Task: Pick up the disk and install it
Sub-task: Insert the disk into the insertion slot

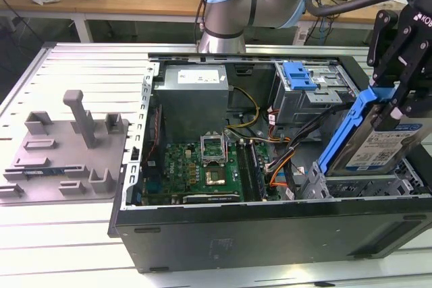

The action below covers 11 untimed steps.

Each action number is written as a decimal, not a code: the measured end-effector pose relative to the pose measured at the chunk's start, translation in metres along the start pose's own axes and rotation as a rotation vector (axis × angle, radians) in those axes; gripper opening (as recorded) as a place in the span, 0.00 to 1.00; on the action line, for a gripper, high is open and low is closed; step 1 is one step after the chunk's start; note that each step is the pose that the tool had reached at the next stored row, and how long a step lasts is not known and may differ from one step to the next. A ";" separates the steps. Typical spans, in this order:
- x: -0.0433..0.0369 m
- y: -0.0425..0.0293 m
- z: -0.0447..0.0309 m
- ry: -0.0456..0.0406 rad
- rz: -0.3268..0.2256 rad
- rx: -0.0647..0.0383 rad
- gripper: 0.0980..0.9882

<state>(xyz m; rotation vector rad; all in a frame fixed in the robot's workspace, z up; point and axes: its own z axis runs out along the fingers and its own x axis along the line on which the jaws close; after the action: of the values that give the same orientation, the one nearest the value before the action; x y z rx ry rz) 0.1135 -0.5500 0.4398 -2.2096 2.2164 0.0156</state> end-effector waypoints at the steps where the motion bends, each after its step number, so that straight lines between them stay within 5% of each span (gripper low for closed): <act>1: 0.0001 0.0000 0.0009 0.0000 0.000 0.000 0.30; 11: 0.0014 0.0000 0.0164 0.0000 0.000 0.000 0.30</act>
<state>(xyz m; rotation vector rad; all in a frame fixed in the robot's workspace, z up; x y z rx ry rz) 0.1135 -0.5512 0.4234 -2.2097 2.2164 0.0155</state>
